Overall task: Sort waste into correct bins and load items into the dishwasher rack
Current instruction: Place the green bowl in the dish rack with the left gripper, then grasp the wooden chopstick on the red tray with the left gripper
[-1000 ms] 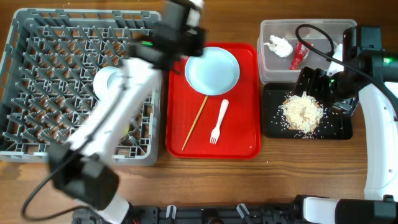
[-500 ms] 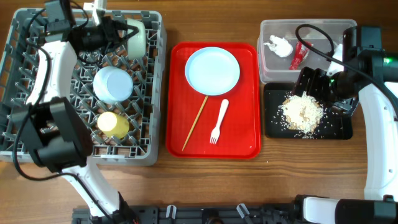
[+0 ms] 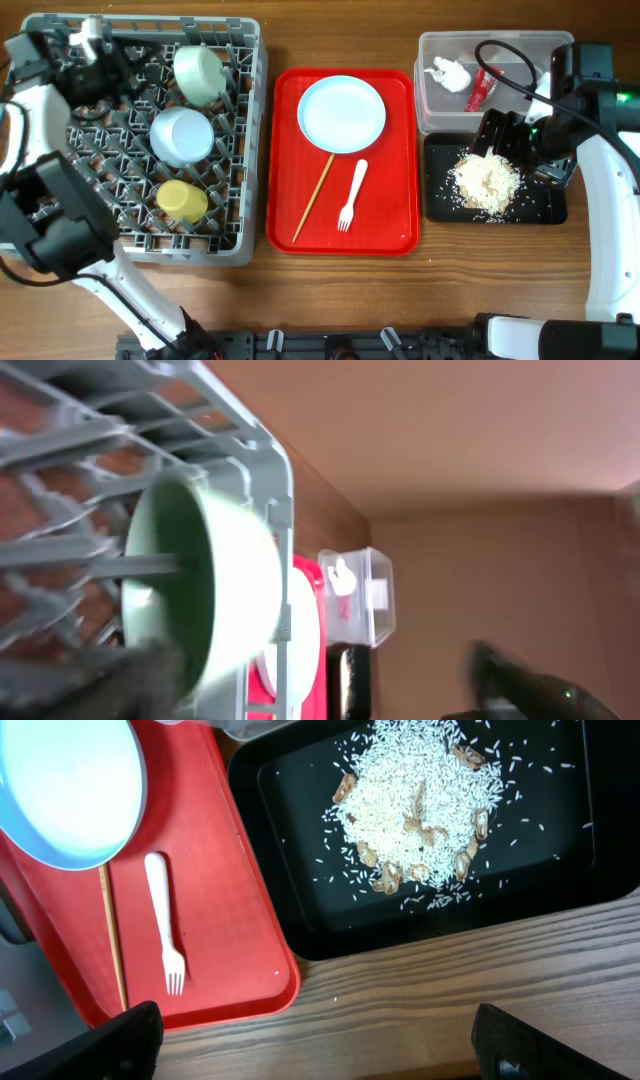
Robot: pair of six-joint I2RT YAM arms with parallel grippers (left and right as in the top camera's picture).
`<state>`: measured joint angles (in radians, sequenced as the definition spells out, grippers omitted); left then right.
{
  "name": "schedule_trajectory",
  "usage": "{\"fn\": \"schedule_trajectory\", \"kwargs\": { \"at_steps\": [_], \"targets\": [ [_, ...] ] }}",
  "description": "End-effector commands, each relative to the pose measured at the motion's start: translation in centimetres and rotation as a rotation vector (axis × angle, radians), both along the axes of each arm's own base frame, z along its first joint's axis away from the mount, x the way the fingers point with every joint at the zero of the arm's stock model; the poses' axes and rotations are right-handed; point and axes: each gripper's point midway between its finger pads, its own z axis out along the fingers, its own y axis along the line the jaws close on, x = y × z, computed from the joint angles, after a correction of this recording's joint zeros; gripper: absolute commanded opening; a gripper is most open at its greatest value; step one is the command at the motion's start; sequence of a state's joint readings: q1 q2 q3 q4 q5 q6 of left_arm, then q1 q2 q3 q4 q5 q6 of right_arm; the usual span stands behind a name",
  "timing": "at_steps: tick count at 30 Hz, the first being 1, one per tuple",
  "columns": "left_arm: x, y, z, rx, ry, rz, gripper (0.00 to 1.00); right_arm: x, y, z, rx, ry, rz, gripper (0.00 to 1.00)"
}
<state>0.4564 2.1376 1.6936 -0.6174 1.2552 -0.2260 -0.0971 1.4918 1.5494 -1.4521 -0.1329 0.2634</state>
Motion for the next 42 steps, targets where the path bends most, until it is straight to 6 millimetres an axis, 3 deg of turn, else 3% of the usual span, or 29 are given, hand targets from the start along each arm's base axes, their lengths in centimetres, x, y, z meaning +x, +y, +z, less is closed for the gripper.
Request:
{"fn": "schedule_trajectory", "kwargs": {
  "at_steps": [1,3,6,7,9,13,15,17,20,26,29,34,38,41,42],
  "targets": [
    [-0.7,2.2,-0.3,-0.025,0.026,0.043,1.0,0.1,-0.3,0.3,-0.013,-0.01,-0.007,1.0],
    [-1.4,2.8,1.8,-0.01,0.008,0.062,1.0,0.1,-0.3,0.3,-0.014,-0.011,-0.006,1.0],
    [-2.9,2.8,3.1,0.218,0.082,0.147,1.0,0.1,-0.3,0.4,-0.014,-0.011,-0.007,1.0],
    [-4.4,2.4,3.2,0.393,0.171,0.195,1.0,0.1,-0.3,0.4,-0.014,-0.013,-0.007,1.0],
    [-6.9,0.5,4.4,0.554,0.264,0.224,1.0,0.2,-0.3,0.4,-0.014,-0.015,-0.006,1.0],
    [-10.6,-4.9,5.3,0.808,0.361,0.2,1.0,0.2,-0.3,0.4,-0.015,-0.015,-0.005,1.0],
    [-12.1,-11.3,4.9,0.866,0.338,0.04,1.0,0.2,-0.3,0.4,-0.014,-0.015,-0.006,1.0],
    [-13.1,-15.5,3.6,0.893,0.318,-0.084,1.0,0.2,-0.3,0.4,-0.015,-0.015,-0.005,1.0],
    [-15.8,-21.5,-0.8,0.95,0.34,-0.28,1.0,0.2,-0.3,0.4,-0.015,-0.016,-0.003,1.0],
    [-19.3,-26.8,-9.3,1.076,0.409,-0.447,0.97,0.2,-0.3,0.4,-0.014,-0.015,-0.004,1.0],
    [-19.9,-27.6,-13.7,1.197,0.435,-0.475,0.95,0.1,-0.3,0.3,-0.015,-0.012,-0.004,0.99],
    [-19.8,-27.3,-17.2,1.258,0.477,-0.492,0.88,0.1,-0.3,0.3,-0.015,-0.011,-0.004,1.0],
    [-20.3,-27.1,-19.1,1.275,0.523,-0.516,0.61,0.1,-0.3,0.3,-0.014,-0.012,-0.004,1.0],
    [-20.7,-27.0,-19.6,1.273,0.546,-0.531,0.26,0.1,-0.3,0.3,-0.014,-0.011,-0.004,1.0],
    [-20.8,-26.9,-19.6,1.275,0.55,-0.533,0.24,0.1,-0.3,0.3,-0.014,-0.011,-0.004,1.0]
  ]
}}
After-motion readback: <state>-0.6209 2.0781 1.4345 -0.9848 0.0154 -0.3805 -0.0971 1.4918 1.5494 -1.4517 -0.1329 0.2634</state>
